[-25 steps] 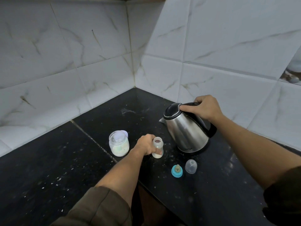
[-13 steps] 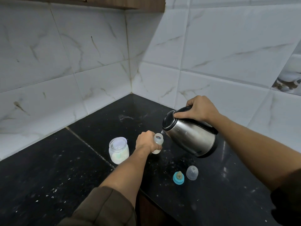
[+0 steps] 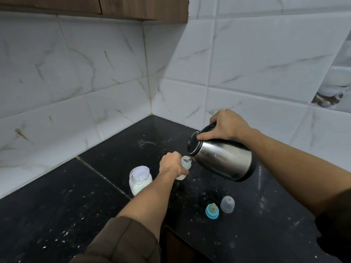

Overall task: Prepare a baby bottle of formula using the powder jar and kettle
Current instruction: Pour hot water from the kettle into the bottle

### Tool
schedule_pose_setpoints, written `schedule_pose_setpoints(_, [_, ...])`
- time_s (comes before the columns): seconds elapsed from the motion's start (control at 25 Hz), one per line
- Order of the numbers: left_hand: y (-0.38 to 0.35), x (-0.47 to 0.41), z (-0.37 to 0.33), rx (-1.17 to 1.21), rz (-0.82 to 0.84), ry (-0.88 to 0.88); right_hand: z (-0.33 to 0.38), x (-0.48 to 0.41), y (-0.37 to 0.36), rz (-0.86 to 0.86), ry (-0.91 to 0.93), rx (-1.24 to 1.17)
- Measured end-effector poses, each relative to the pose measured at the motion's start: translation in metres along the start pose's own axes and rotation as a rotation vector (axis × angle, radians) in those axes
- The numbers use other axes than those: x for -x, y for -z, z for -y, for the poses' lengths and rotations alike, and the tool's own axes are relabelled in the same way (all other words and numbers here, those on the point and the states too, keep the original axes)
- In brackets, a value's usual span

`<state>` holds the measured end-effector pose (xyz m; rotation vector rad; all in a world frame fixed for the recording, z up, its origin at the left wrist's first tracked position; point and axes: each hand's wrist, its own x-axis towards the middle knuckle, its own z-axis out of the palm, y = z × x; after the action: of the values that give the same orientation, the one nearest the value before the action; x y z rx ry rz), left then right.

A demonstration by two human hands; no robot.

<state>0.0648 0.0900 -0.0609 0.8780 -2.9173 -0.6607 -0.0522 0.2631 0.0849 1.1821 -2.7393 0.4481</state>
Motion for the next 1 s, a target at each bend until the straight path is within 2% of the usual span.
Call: schedule_pose_setpoints(1.0, [-0.001, -0.002, 0.002, -0.040, 0.034, -0.035, 0.024, -0.003, 0.004, 0.071, 0.069, 0.183])
